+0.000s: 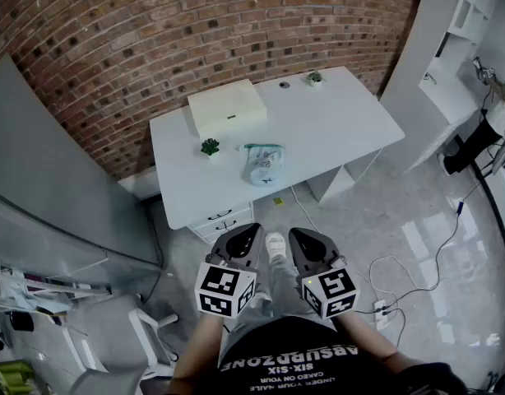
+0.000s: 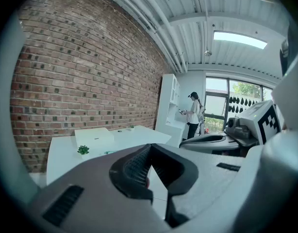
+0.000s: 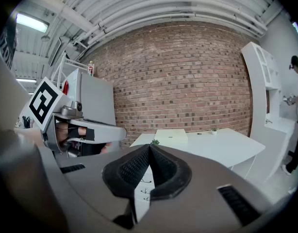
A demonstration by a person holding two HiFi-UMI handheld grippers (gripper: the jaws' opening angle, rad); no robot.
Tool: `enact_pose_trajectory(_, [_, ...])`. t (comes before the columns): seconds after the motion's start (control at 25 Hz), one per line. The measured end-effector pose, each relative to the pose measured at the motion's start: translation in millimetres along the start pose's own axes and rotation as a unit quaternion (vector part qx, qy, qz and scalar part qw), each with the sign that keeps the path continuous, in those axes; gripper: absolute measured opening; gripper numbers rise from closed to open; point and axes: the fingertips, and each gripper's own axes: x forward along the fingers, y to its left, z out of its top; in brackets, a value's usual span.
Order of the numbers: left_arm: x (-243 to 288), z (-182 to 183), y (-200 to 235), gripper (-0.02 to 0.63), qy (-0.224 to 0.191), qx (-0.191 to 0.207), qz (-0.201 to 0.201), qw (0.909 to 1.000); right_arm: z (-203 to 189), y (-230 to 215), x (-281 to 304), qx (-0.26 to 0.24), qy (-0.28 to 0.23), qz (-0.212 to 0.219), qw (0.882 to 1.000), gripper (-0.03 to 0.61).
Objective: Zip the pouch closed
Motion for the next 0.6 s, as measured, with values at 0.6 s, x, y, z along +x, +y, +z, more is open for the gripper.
enact_pose_trajectory(0.6, [41, 33, 50, 0.006, -0.008, 0.003, 0.016, 0.9998, 34, -46, 50, -0.016, -0.031, 0.005, 0.999, -0.001])
